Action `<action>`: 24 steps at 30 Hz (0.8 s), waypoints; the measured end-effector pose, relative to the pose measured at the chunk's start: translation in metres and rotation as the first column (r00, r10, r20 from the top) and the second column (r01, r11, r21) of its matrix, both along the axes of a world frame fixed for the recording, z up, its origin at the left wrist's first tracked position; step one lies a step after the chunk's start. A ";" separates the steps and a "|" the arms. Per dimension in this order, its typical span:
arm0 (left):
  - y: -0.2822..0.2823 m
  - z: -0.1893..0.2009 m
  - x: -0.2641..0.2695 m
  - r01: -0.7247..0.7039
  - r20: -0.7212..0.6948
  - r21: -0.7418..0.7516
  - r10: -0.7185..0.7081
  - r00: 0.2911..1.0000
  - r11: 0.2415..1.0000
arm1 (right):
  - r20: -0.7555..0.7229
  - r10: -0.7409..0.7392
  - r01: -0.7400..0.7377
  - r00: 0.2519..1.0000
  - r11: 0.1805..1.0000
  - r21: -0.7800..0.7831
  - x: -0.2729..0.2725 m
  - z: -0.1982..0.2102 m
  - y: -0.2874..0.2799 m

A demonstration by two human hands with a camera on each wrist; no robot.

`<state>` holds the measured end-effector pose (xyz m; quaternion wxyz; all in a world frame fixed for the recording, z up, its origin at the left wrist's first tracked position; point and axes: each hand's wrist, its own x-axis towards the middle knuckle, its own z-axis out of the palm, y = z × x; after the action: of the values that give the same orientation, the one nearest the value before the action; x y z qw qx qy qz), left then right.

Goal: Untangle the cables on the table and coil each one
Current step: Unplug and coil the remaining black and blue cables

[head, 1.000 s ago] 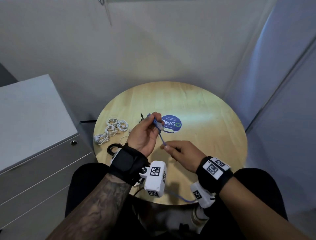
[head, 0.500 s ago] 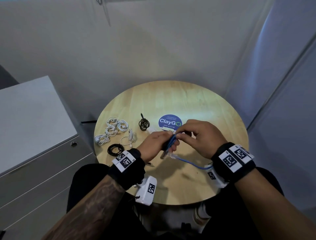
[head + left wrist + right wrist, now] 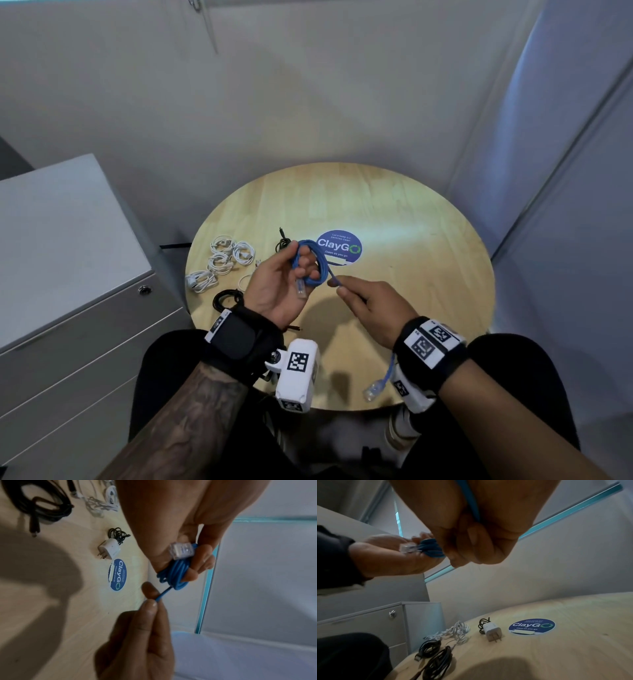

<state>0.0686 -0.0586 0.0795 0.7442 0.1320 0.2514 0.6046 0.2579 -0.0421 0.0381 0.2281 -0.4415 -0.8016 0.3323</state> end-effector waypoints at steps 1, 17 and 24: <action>0.003 -0.001 -0.002 -0.044 0.047 -0.020 0.045 0.998 0.999 | 0.048 0.011 -0.011 0.999 1.000 0.002 -0.002 -0.002 -0.003; 0.008 -0.052 -0.006 -0.111 -0.858 0.243 0.267 0.438 0.964 | 0.462 0.147 -0.325 0.875 0.885 0.334 -0.006 0.037 -0.016; -0.014 -0.027 0.012 0.219 -0.735 0.042 -0.119 0.668 0.975 | 0.369 -0.050 -0.180 0.928 0.808 0.561 0.009 0.048 0.025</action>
<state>0.0805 -0.0730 0.0522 0.6260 0.4306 0.4738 0.4453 0.2671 -0.0171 0.0865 0.1875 -0.3753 -0.9077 -0.0116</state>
